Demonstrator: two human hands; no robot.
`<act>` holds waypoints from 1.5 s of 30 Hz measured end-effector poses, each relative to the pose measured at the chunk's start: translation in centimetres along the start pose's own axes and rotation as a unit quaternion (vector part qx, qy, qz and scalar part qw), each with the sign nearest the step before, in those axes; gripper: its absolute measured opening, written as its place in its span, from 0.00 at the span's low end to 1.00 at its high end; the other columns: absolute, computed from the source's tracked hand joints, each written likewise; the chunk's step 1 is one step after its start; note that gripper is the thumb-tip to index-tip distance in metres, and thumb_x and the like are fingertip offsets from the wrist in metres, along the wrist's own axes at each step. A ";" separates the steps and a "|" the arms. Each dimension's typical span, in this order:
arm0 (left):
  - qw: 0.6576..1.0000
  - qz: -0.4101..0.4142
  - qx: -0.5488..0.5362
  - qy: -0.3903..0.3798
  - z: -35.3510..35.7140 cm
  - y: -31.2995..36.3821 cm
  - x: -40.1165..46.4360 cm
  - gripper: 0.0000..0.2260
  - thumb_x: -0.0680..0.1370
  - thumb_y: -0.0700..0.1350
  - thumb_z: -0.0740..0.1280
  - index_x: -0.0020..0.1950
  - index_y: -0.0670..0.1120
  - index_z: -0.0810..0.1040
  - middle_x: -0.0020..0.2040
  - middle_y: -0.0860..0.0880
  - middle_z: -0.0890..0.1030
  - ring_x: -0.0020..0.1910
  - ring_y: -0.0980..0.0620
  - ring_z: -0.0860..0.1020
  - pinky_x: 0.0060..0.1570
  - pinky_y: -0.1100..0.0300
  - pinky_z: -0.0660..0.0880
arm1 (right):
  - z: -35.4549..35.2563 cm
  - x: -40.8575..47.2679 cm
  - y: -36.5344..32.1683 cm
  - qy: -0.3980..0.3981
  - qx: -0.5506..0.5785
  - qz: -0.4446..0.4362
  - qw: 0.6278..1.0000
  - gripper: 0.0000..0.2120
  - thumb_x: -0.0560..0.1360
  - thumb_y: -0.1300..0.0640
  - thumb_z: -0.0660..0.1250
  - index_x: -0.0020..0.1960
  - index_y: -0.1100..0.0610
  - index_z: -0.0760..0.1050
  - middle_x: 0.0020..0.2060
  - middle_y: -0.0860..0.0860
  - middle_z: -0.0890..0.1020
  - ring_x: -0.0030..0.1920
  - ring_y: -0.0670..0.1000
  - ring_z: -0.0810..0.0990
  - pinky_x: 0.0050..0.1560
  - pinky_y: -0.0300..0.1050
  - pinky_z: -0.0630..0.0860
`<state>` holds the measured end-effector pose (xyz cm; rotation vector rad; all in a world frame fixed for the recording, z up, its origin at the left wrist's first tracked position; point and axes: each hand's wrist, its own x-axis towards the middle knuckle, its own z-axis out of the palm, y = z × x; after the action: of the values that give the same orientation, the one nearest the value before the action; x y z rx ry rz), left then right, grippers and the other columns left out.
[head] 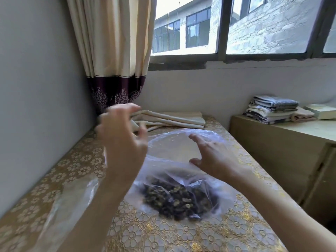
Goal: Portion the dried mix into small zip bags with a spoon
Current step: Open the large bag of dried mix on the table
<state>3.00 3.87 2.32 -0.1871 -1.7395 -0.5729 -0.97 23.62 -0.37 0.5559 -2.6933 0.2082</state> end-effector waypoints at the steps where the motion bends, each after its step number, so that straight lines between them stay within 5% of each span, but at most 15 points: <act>1: 0.996 0.049 -0.037 -0.062 0.6 1.1 -0.2 0.08 0.73 0.40 0.64 0.52 0.45 0.75 0.46 0.48 0.77 0.45 0.52 0.73 0.47 0.59 0.71 | 0.1 0.2 -0.2 0.001 0.007 0.002 1.000 0.30 0.74 0.48 0.67 0.71 0.53 0.59 0.66 0.52 0.74 0.58 0.55 0.77 0.54 0.48 0.71; 4: 0.953 0.080 0.046 -0.289 2.6 2.1 -2.0 0.06 0.78 0.44 0.60 0.50 0.49 0.76 0.42 0.51 0.81 0.40 0.50 0.79 0.40 0.57 0.75 | 0.3 0.7 -0.4 0.001 0.022 0.003 1.000 0.24 0.75 0.51 0.67 0.67 0.55 0.64 0.62 0.54 0.76 0.57 0.56 0.77 0.52 0.49 0.71; 6: 0.917 0.064 0.155 -0.362 3.3 0.5 -3.6 0.09 0.80 0.47 0.57 0.55 0.54 0.75 0.48 0.53 0.82 0.45 0.51 0.80 0.42 0.59 0.74 | 0.2 0.6 0.3 -0.002 0.017 0.012 1.000 0.25 0.75 0.52 0.67 0.69 0.55 0.63 0.63 0.54 0.75 0.60 0.56 0.76 0.57 0.49 0.70; 10: 0.897 0.070 0.204 -0.386 1.8 -2.3 -4.6 0.12 0.73 0.51 0.71 0.56 0.55 0.80 0.46 0.53 0.84 0.42 0.49 0.82 0.41 0.56 0.78 | 0.2 -0.2 2.4 -0.024 -0.022 0.075 0.997 0.30 0.73 0.48 0.68 0.71 0.53 0.62 0.65 0.54 0.74 0.63 0.56 0.74 0.58 0.48 0.70; 13: 0.903 0.120 0.229 -0.344 1.0 -4.4 -5.4 0.27 0.57 0.54 0.80 0.54 0.49 0.81 0.42 0.50 0.84 0.38 0.49 0.82 0.43 0.46 0.78 | 1.2 -1.1 3.3 -0.060 -0.024 0.115 0.991 0.32 0.72 0.43 0.68 0.71 0.53 0.63 0.64 0.54 0.74 0.63 0.56 0.73 0.57 0.48 0.70; 17: 0.857 0.062 0.247 -0.447 0.8 -7.4 -5.9 0.41 0.66 0.67 0.67 0.73 0.51 0.62 0.68 0.51 0.71 0.67 0.50 0.66 0.68 0.53 0.60 | 2.7 -1.8 4.3 -0.136 -0.065 0.119 0.981 0.34 0.73 0.40 0.65 0.73 0.50 0.59 0.67 0.52 0.72 0.66 0.54 0.70 0.60 0.47 0.67; 20: 0.825 0.029 0.251 -0.506 1.5 -8.3 -6.9 0.43 0.67 0.70 0.63 0.75 0.52 0.54 0.72 0.52 0.63 0.71 0.51 0.58 0.71 0.54 0.54 | 4.2 -1.8 4.7 -0.182 -0.080 0.117 0.973 0.32 0.73 0.37 0.63 0.72 0.50 0.61 0.67 0.51 0.72 0.66 0.55 0.71 0.61 0.49 0.68; 23: 0.810 -0.022 0.226 -0.540 2.6 -8.5 -7.7 0.40 0.68 0.69 0.63 0.74 0.51 0.58 0.71 0.50 0.64 0.71 0.50 0.58 0.71 0.53 0.53 | 5.6 -1.6 5.0 -0.190 -0.110 0.112 0.969 0.27 0.73 0.33 0.58 0.63 0.51 0.71 0.59 0.51 0.79 0.58 0.55 0.76 0.50 0.46 0.70; 27: 0.844 -0.147 0.146 -0.494 3.7 -8.9 -8.3 0.24 0.71 0.59 0.67 0.62 0.49 0.74 0.60 0.49 0.72 0.67 0.49 0.64 0.67 0.53 0.61 | 6.6 -1.6 5.3 -0.174 -0.081 0.082 0.978 0.18 0.75 0.41 0.62 0.50 0.55 0.80 0.48 0.51 0.83 0.49 0.53 0.79 0.47 0.46 0.75; 30: 0.864 -0.161 0.141 -0.455 4.1 -9.1 -8.2 0.09 0.75 0.50 0.67 0.53 0.48 0.80 0.49 0.51 0.71 0.58 0.49 0.69 0.58 0.56 0.66 | 6.9 -1.4 5.7 -0.138 -0.030 0.067 0.988 0.13 0.75 0.48 0.66 0.44 0.57 0.80 0.46 0.51 0.80 0.45 0.50 0.77 0.44 0.44 0.74; 33: 0.866 -0.181 0.158 -0.440 3.8 -8.8 -7.0 0.09 0.76 0.53 0.64 0.53 0.52 0.79 0.53 0.52 0.72 0.58 0.50 0.68 0.54 0.55 0.61 | 6.7 -1.2 5.4 -0.055 0.023 0.041 0.997 0.09 0.75 0.52 0.67 0.43 0.57 0.79 0.46 0.50 0.78 0.45 0.49 0.73 0.44 0.41 0.68; 36: 0.865 -0.263 0.034 -0.427 3.7 -8.2 -5.3 0.06 0.76 0.50 0.66 0.50 0.51 0.79 0.52 0.52 0.76 0.55 0.48 0.73 0.47 0.57 0.67 | 5.7 -0.3 5.3 0.043 0.098 0.100 0.989 0.06 0.74 0.55 0.68 0.44 0.58 0.75 0.42 0.54 0.80 0.43 0.55 0.77 0.41 0.46 0.71; 41: 0.773 -0.450 -0.207 -0.396 4.0 -7.0 -3.8 0.03 0.78 0.43 0.64 0.46 0.44 0.77 0.42 0.47 0.81 0.39 0.52 0.76 0.35 0.59 0.69 | 3.4 1.4 7.2 0.105 0.153 0.279 0.942 0.10 0.73 0.55 0.67 0.51 0.58 0.73 0.50 0.60 0.80 0.51 0.61 0.77 0.43 0.47 0.67; 43: 0.727 -0.515 -0.262 -0.371 4.5 -7.0 -3.9 0.04 0.78 0.40 0.63 0.45 0.43 0.76 0.39 0.46 0.83 0.39 0.50 0.78 0.35 0.58 0.71 | 2.6 1.6 7.0 0.098 0.124 0.282 0.946 0.15 0.72 0.51 0.69 0.54 0.58 0.73 0.53 0.58 0.78 0.53 0.61 0.76 0.44 0.46 0.65; 45: 0.716 -0.544 -0.267 -0.346 5.1 -7.3 -4.2 0.05 0.78 0.40 0.63 0.44 0.43 0.76 0.35 0.48 0.81 0.38 0.49 0.78 0.36 0.57 0.70 | 1.6 1.8 5.7 0.163 0.153 0.239 0.945 0.16 0.71 0.53 0.71 0.54 0.59 0.73 0.51 0.58 0.77 0.51 0.58 0.76 0.45 0.44 0.65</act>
<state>-3.41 0.71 -4.36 0.3227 -2.2573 -2.1109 -5.35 27.85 -1.52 -0.0662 -2.4317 0.7856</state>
